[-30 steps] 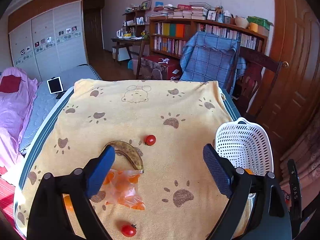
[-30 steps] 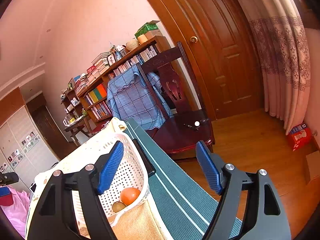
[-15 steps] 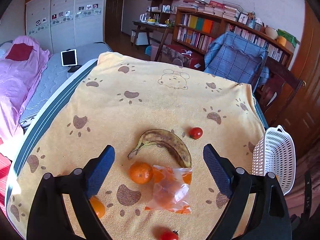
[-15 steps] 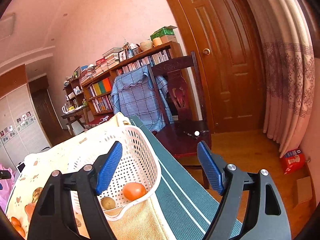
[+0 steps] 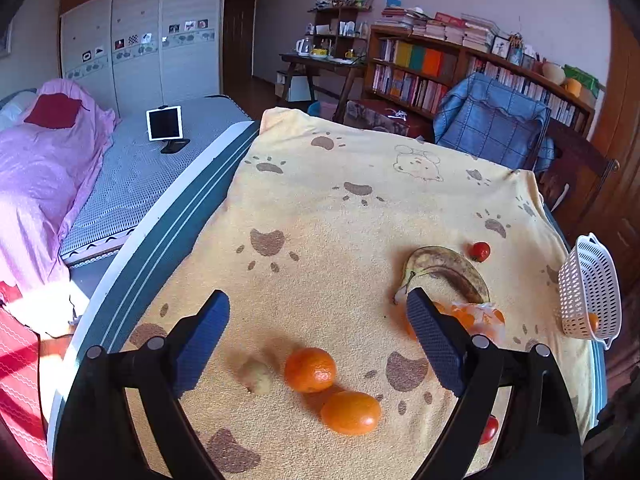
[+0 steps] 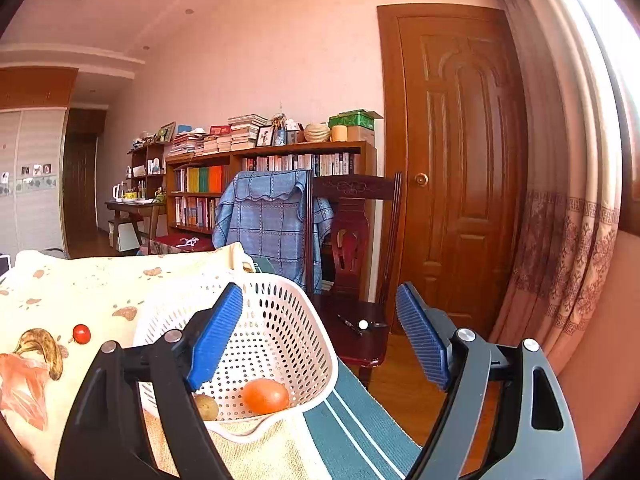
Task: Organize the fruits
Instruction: 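Move both tools back over the fruits on the towel, then grasp the red tomato with the right tool while the left tool grasps another brown kiwi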
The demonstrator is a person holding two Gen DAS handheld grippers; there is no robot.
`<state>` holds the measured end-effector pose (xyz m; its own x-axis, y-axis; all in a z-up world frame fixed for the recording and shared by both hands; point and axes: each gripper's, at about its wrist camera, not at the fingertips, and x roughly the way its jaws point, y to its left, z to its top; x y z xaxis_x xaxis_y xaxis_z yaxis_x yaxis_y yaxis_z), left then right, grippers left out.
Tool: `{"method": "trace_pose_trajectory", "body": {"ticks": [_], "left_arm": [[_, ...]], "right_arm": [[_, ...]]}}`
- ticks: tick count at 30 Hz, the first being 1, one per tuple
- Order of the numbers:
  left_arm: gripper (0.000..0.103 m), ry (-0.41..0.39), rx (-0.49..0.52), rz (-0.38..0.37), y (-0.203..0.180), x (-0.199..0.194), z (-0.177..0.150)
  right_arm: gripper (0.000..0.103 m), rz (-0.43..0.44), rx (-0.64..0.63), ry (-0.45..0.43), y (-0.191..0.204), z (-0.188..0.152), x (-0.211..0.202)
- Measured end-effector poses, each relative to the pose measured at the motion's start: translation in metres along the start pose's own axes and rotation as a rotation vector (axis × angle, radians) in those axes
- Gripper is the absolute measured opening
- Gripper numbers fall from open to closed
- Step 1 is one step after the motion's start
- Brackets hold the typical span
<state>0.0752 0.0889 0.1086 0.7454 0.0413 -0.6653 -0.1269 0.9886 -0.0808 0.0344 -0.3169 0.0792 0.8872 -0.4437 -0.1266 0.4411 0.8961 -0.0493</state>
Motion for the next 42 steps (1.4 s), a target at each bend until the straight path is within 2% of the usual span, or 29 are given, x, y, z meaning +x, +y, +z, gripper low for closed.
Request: {"method": "trace_pose_trajectory", "body": {"ticks": [2, 4, 7, 15, 23, 28, 35, 39, 42], "left_arm": [[0.089, 0.000, 0.015, 0.005, 0.013, -0.001, -0.005], [0.089, 0.009, 0.020, 0.005, 0.025, 0.002, -0.011], [0.089, 0.038, 0.005, -0.026, 0.037, 0.010, -0.019], [0.089, 0.075, -0.033, -0.063, 0.059, 0.022, -0.032], [0.069, 0.132, 0.036, -0.056, 0.060, 0.031, -0.059], [0.051, 0.162, 0.053, -0.062, 0.057, 0.041, -0.066], [0.038, 0.178, 0.076, -0.081, 0.052, 0.052, -0.066], [0.028, 0.155, 0.119, -0.072, 0.044, 0.052, -0.070], [0.028, 0.135, 0.122, -0.067, 0.044, 0.049, -0.071]], "right_arm": [[0.086, 0.016, 0.010, 0.002, 0.007, 0.009, -0.010], [0.090, 0.061, 0.038, 0.028, 0.015, 0.017, -0.019], [0.090, 0.146, 0.060, 0.081, 0.034, 0.024, -0.032], [0.090, 0.361, 0.005, 0.276, 0.100, 0.003, -0.054], [0.090, 0.449, -0.016, 0.400, 0.126, -0.022, -0.057], [0.090, 0.500, -0.022, 0.450, 0.131, -0.030, -0.055], [0.090, 0.625, -0.044, 0.549, 0.142, -0.043, -0.059], [0.090, 0.695, -0.089, 0.592, 0.155, -0.053, -0.068], [0.090, 0.721, -0.127, 0.606, 0.162, -0.058, -0.073]]}}
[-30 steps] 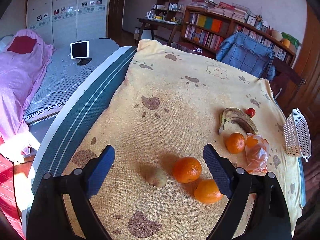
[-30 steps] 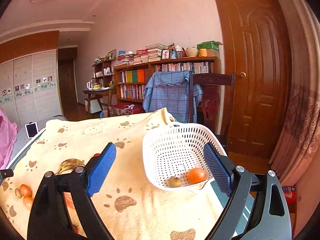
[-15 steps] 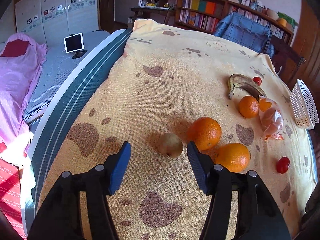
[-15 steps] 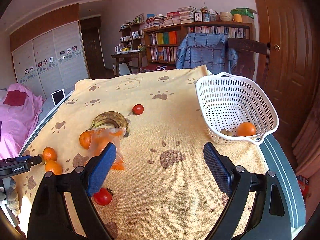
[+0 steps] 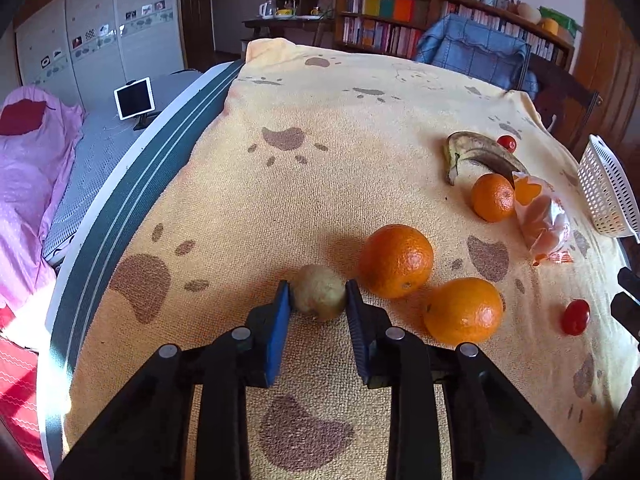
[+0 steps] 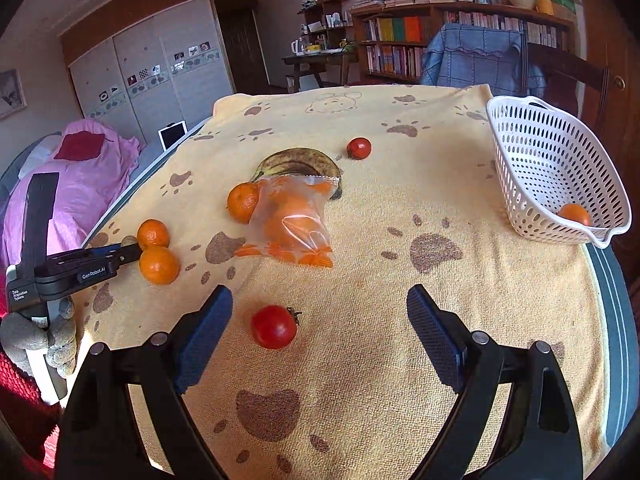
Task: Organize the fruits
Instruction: 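Grasp the red tomato with the right tool while the left tool grasps another brown kiwi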
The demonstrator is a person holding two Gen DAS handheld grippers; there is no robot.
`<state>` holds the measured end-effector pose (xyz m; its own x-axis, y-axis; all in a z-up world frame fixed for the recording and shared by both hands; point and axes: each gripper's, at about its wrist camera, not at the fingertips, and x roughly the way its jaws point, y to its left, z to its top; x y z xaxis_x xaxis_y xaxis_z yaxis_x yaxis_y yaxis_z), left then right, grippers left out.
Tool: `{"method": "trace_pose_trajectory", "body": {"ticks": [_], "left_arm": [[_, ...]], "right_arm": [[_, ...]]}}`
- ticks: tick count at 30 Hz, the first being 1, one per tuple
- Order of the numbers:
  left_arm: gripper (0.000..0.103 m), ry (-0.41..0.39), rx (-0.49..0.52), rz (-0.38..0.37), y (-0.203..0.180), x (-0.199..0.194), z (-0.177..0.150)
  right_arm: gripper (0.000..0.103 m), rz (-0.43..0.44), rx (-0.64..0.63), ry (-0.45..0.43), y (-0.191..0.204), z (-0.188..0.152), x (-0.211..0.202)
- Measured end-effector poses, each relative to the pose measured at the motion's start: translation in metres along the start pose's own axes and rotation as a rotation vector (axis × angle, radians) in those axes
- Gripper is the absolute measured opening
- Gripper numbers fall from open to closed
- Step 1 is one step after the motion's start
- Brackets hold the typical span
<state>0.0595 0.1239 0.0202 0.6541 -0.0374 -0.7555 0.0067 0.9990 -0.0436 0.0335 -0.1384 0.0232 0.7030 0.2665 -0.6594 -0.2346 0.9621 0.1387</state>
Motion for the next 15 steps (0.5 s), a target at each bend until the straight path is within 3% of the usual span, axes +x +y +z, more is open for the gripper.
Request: {"method": "trace_pose_trajectory", "body": {"ticks": [5, 15], "left_arm": [[0.028, -0.047, -0.031, -0.004, 0.006, -0.009, 0.000], [0.028, -0.081, -0.085, -0.009, 0.013, -0.014, -0.002]], "right_arm": [[0.085, 0.009, -0.029, 0.047, 0.006, 0.000, 0.009], [0.047, 0.043, -0.056, 0.133, 0.012, -0.003, 0.027]]}}
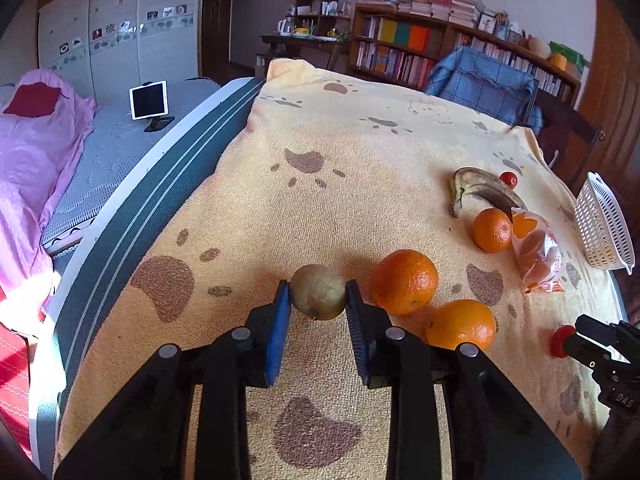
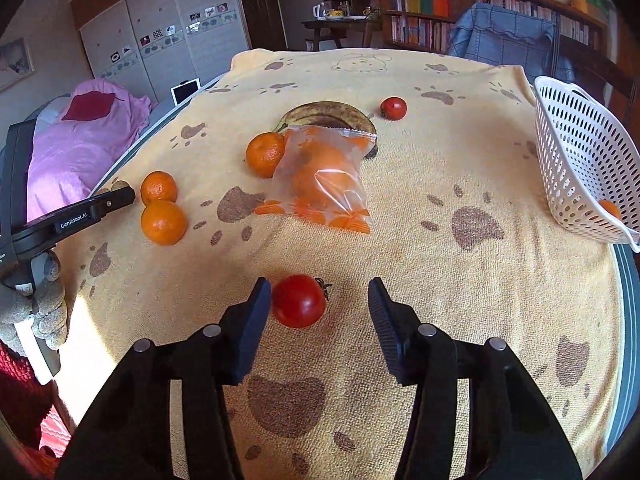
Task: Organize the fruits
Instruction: 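Grasp the red tomato with the right tool while the left tool grasps another brown kiwi, then carry the tomato into the white basket and open the right tool while the left tool holds the kiwi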
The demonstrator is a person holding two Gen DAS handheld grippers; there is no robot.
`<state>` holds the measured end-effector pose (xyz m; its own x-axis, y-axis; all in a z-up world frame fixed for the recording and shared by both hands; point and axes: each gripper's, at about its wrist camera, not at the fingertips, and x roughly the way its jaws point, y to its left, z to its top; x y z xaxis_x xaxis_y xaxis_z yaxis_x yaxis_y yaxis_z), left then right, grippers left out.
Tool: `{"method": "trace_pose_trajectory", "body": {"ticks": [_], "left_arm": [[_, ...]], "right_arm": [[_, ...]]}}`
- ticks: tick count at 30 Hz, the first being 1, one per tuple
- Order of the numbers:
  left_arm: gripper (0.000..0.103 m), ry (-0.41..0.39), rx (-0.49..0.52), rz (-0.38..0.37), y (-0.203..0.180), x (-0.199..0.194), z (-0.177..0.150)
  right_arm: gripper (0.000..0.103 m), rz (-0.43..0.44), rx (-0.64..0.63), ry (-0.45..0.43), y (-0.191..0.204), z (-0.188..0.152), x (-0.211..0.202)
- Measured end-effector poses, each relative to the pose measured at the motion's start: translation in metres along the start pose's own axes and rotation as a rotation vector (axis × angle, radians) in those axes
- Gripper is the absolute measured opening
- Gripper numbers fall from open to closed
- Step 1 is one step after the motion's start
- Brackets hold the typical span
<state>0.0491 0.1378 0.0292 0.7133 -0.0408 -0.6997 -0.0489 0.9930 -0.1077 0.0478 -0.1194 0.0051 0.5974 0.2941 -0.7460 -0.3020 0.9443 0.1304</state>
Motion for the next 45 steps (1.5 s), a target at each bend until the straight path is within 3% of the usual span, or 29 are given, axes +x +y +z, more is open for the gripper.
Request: {"method": "trace_pose_trajectory", "body": {"ticks": [6, 9, 14, 22, 25, 32, 38, 40, 45], "left_arm": [[0.028, -0.004, 0.005, 0.005, -0.001, -0.001, -0.001], [0.028, -0.006, 0.003, 0.007, 0.000, -0.001, -0.001], [0.028, -0.009, -0.004, 0.009, 0.000, -0.002, -0.001], [0.028, -0.007, -0.010, 0.016, 0.000, -0.002, -0.001], [0.028, -0.006, -0.011, 0.023, 0.000, -0.001, -0.001], [0.028, -0.006, -0.006, 0.041, -0.001, 0.000, -0.002], [0.028, -0.009, -0.006, 0.048, -0.001, -0.001, -0.002], [0.028, -0.005, -0.004, 0.050, -0.002, 0.000, -0.002], [0.028, -0.008, -0.005, 0.050, -0.002, 0.000, -0.002]], "right_arm": [[0.043, 0.013, -0.015, 0.017, 0.003, 0.001, 0.005], [0.034, 0.015, -0.026, 0.034, 0.006, 0.002, 0.009], [0.034, 0.024, -0.020, 0.034, 0.005, 0.002, 0.009], [0.034, 0.027, 0.019, -0.007, -0.004, 0.003, -0.004], [0.028, 0.028, 0.033, -0.034, -0.009, 0.006, -0.014], [0.028, 0.009, 0.087, -0.083, -0.030, 0.012, -0.032], [0.030, 0.057, 0.163, -0.018, -0.044, 0.001, -0.017], [0.039, 0.075, 0.177, -0.020, -0.043, 0.000, -0.016], [0.042, 0.107, 0.134, 0.004, -0.027, 0.002, -0.010]]}}
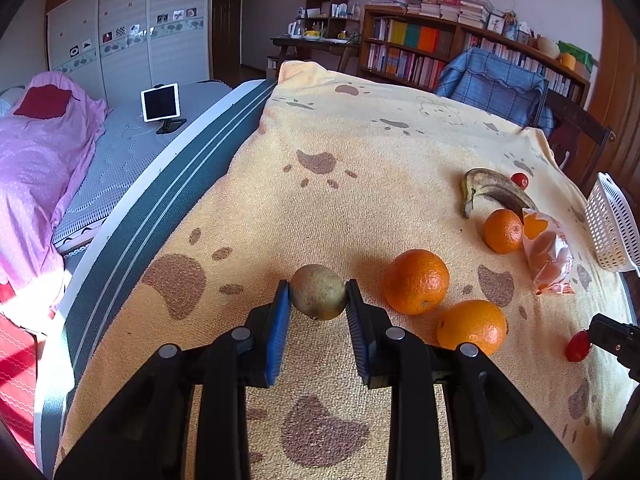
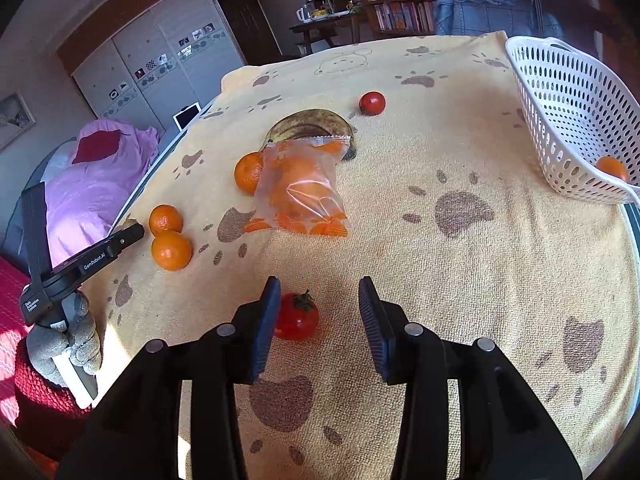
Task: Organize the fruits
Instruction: 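Carry the tomato into the white basket and open the right tool while the left tool holds the kiwi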
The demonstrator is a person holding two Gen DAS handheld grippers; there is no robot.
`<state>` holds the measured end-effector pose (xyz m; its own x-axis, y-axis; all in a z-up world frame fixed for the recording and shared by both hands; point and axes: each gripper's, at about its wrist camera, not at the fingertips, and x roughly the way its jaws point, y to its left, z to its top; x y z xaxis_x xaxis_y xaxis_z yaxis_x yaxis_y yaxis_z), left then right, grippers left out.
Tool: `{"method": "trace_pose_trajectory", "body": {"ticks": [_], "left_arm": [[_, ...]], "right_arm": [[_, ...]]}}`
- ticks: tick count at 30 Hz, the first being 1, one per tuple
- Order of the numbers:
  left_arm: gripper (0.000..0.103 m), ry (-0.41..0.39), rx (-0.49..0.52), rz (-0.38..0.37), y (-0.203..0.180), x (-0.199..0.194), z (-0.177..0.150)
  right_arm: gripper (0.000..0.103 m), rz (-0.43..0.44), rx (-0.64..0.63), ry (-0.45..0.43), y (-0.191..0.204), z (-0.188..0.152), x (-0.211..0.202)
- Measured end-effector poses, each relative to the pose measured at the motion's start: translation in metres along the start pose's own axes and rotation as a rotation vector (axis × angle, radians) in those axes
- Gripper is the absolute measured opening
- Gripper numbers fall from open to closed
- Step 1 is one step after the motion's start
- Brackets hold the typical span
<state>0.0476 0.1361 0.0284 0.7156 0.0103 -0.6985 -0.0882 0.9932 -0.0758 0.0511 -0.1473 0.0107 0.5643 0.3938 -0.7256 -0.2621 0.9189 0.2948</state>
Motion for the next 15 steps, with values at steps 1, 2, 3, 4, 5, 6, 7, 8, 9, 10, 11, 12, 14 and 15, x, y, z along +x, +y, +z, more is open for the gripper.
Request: {"method": "trace_pose_trajectory", "body": {"ticks": [1, 2, 3, 4, 5, 6, 7, 8, 9, 10, 11, 12, 14, 15], "left_arm": [[0.028, 0.000, -0.002, 0.000, 0.000, 0.000, 0.000], [0.028, 0.001, -0.003, -0.001, 0.000, 0.000, 0.000], [0.028, 0.001, -0.003, -0.002, 0.000, 0.001, 0.000], [0.028, 0.001, -0.002, -0.002, 0.000, 0.001, 0.000], [0.028, 0.001, -0.002, -0.003, 0.000, 0.001, 0.000], [0.028, 0.001, -0.002, -0.004, 0.001, 0.001, 0.000], [0.028, 0.001, -0.002, -0.005, 0.001, 0.001, 0.000], [0.028, 0.002, -0.003, -0.005, 0.001, 0.001, 0.000], [0.028, 0.001, -0.002, -0.005, 0.001, 0.001, 0.000], [0.028, 0.001, -0.002, -0.005, 0.001, 0.001, 0.000], [0.028, 0.000, -0.002, -0.005, 0.001, 0.001, 0.000], [0.028, 0.001, -0.003, -0.004, 0.001, 0.001, 0.000], [0.028, 0.001, -0.005, -0.003, 0.001, 0.002, 0.000], [0.028, 0.001, -0.005, -0.003, 0.001, 0.002, 0.000]], "right_arm": [[0.042, 0.007, -0.010, 0.010, 0.004, -0.001, 0.003], [0.042, 0.010, -0.023, 0.021, 0.007, -0.003, 0.006], [0.042, 0.007, -0.036, 0.028, 0.010, -0.004, 0.008], [0.042, 0.003, -0.048, 0.031, 0.013, -0.005, 0.010], [0.042, 0.005, -0.054, 0.038, 0.014, -0.005, 0.012], [0.042, 0.003, -0.055, 0.041, 0.014, -0.005, 0.013], [0.040, -0.001, -0.055, 0.043, 0.013, -0.005, 0.014], [0.039, -0.004, -0.053, 0.050, 0.012, -0.005, 0.016], [0.033, -0.010, -0.048, 0.054, 0.011, -0.005, 0.018], [0.030, -0.007, -0.040, 0.055, 0.009, -0.005, 0.018], [0.030, -0.004, -0.034, 0.052, 0.008, -0.005, 0.016], [0.030, -0.007, -0.034, 0.047, 0.007, -0.005, 0.015], [0.030, -0.008, -0.034, 0.032, 0.007, -0.004, 0.011], [0.030, -0.009, -0.034, 0.022, 0.007, -0.003, 0.008]]}}
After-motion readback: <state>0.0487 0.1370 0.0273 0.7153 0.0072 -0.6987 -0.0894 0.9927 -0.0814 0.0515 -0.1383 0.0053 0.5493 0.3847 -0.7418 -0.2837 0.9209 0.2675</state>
